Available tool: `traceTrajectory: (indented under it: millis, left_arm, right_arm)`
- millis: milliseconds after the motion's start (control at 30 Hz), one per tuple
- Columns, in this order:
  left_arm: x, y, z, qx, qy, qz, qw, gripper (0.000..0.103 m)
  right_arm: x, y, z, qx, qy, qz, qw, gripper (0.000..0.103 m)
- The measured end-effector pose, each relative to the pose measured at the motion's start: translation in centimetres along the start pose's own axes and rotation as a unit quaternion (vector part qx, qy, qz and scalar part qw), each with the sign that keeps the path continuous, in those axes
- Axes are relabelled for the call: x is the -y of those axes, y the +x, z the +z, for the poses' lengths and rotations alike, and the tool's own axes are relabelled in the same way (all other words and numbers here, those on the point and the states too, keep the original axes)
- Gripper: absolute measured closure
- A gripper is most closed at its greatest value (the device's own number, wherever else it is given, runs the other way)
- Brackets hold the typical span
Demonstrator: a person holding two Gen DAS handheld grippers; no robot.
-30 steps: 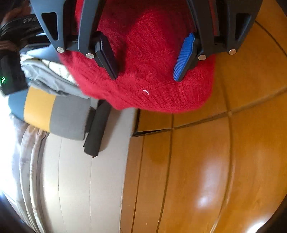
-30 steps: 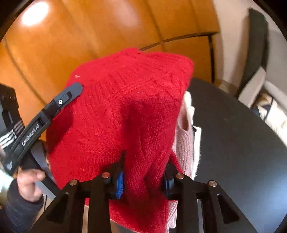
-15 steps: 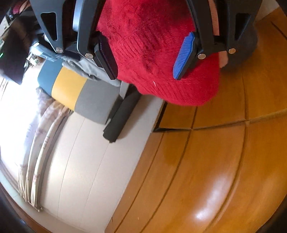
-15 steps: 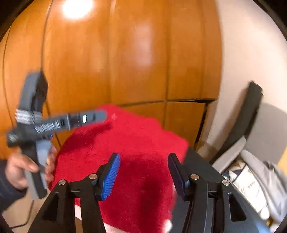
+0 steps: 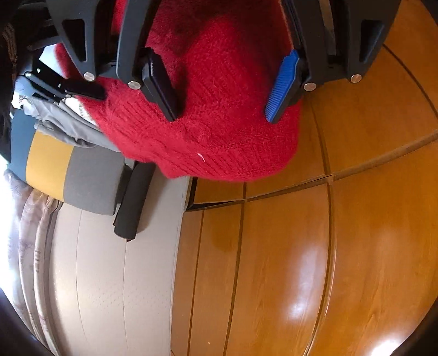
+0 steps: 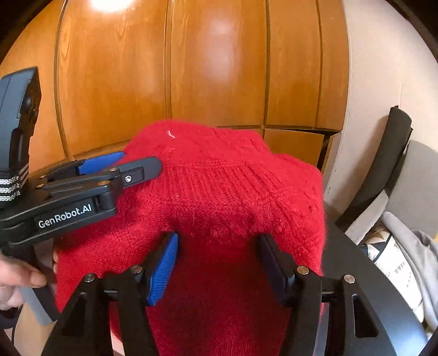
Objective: Fold clothes
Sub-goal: 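Lower the folded sweater onto the pink garment stack with both grippers, then open both grippers and withdraw them from the stacked sweater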
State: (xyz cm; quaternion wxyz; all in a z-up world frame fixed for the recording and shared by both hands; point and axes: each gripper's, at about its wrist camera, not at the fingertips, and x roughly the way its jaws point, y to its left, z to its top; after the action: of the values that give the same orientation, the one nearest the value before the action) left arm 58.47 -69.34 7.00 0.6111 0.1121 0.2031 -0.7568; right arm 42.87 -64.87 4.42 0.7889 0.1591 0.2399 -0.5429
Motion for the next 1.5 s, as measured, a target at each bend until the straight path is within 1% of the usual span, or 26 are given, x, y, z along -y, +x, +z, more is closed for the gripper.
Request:
traceTrajectory:
  millis: [33,100,133,167,233,267,300,333,400,467,533,567,633,667,700,733,800,900,967,1033,1100,1200,1267,1333,1400,1500]
  left_arm:
    - [0.0,-0.4,0.0,0.001,-0.005,0.005,1.0000,0.029]
    - [0.1,-1.1,0.1,0.004,-0.014,0.016,0.9998,0.007]
    - [0.2,-1.5,0.2,0.005,-0.018,0.021,0.9996,0.004]
    - [0.2,-1.8,0.2,0.006,-0.023,0.027,0.9994,0.003]
    - [0.9,-3.3,0.0,0.013,-0.019,0.049,0.9985,0.003]
    - [1.6,-4.3,-0.3,0.019,-0.011,0.067,0.9975,0.003]
    - [2.4,-5.5,-0.8,0.024,0.003,0.089,0.9957,0.003]
    - [2.9,-6.3,-1.1,0.027,0.006,0.101,0.9945,0.005]
    - [3.4,-8.4,-1.9,0.034,-0.013,0.138,0.9898,0.006]
    - [3.8,-9.9,-2.6,0.029,-0.031,0.167,0.9850,0.006]
    - [3.8,-11.6,-3.4,0.042,-0.046,0.165,0.9844,0.006]
    - [4.0,-12.7,-3.8,0.054,-0.050,0.178,0.9812,0.006]
    - [4.4,-13.7,-4.2,0.053,-0.037,0.187,0.9803,0.008]
    - [4.6,-14.3,-4.5,0.052,-0.030,0.189,0.9801,0.018]
    - [4.7,-14.9,-4.8,0.049,-0.021,0.180,0.9823,0.026]
    - [4.8,-15.5,-5.0,0.046,-0.012,0.169,0.9844,0.027]
    - [4.3,-16.3,-5.1,0.052,-0.024,0.138,0.9888,0.033]
    - [2.3,-17.1,-5.2,0.049,-0.062,0.139,0.9871,0.038]
    - [2.0,-17.0,-5.1,0.044,-0.045,0.228,0.9716,0.038]
    - [2.3,-16.8,-5.2,0.042,-0.015,0.287,0.9569,0.038]
    - [2.3,-16.8,-5.2,0.042,-0.013,0.307,0.9508,0.037]
    - [2.8,-16.0,-5.0,0.021,0.001,0.289,0.9571,0.037]
    - [2.9,-15.8,-4.6,0.025,-0.002,0.258,0.9659,0.037]
    - [2.9,-16.1,-4.4,0.036,-0.008,0.250,0.9675,0.037]
    - [2.6,-16.0,-4.1,0.033,-0.002,0.265,0.9636,0.037]
    - [1.3,-15.9,-3.9,0.027,-0.029,0.252,0.9669,0.038]
  right_arm:
    - [0.0,0.3,0.2,0.000,0.006,0.000,1.000,0.036]
    - [0.3,-0.2,0.9,0.001,0.019,0.001,1.000,0.029]
    - [0.2,-1.0,0.9,0.005,0.020,-0.005,1.000,0.024]
    - [-0.1,-1.9,0.8,0.014,0.017,-0.016,1.000,0.022]
    - [-0.5,-3.9,0.8,0.037,0.011,-0.034,0.999,0.015]
    - [-0.6,-5.0,0.9,0.049,0.010,-0.046,0.998,0.011]
    - [-0.6,-5.8,1.1,0.060,0.010,-0.060,0.996,0.002]
    - [-0.7,-6.7,1.3,0.070,0.011,-0.074,0.995,0.000]
    - [-1.1,-7.8,1.4,0.073,-0.001,-0.092,0.993,0.000]
    - [-1.3,-7.9,1.2,0.054,0.000,-0.077,0.996,0.000]
    - [-1.4,-7.6,0.3,0.029,0.011,-0.046,0.998,0.000]
    - [-1.6,-7.9,-0.3,0.021,0.018,-0.051,0.998,0.000]
    - [-1.7,-8.2,-0.8,0.019,0.026,-0.080,0.996,0.000]
    - [-1.7,-8.5,-0.9,0.020,0.033,-0.095,0.995,0.000]
    - [-1.6,-9.1,-0.7,0.027,0.041,-0.106,0.993,0.000]
    - [-1.5,-9.7,-0.5,0.037,0.050,-0.113,0.992,0.000]
    - [-1.5,-10.7,0.3,0.044,0.067,-0.134,0.988,0.000]
    - [-1.9,-11.1,1.0,0.028,0.065,-0.153,0.986,0.000]
    - [-2.4,-11.5,0.8,0.038,0.061,-0.166,0.983,0.000]
    - [-3.0,-11.3,0.5,0.041,0.059,-0.181,0.981,0.000]
    - [-3.4,-10.6,0.5,0.033,0.052,-0.193,0.979,0.000]
    - [-3.8,-9.7,0.5,0.027,0.045,-0.185,0.981,0.000]
    - [-4.1,-9.4,0.4,0.028,0.040,-0.181,0.982,0.000]
    - [-4.4,-9.1,0.3,0.028,0.034,-0.178,0.983,0.000]
    - [-4.7,-8.9,0.3,0.027,0.026,-0.177,0.983,0.000]
    - [-4.9,-8.7,0.2,0.030,0.020,-0.176,0.984,0.000]
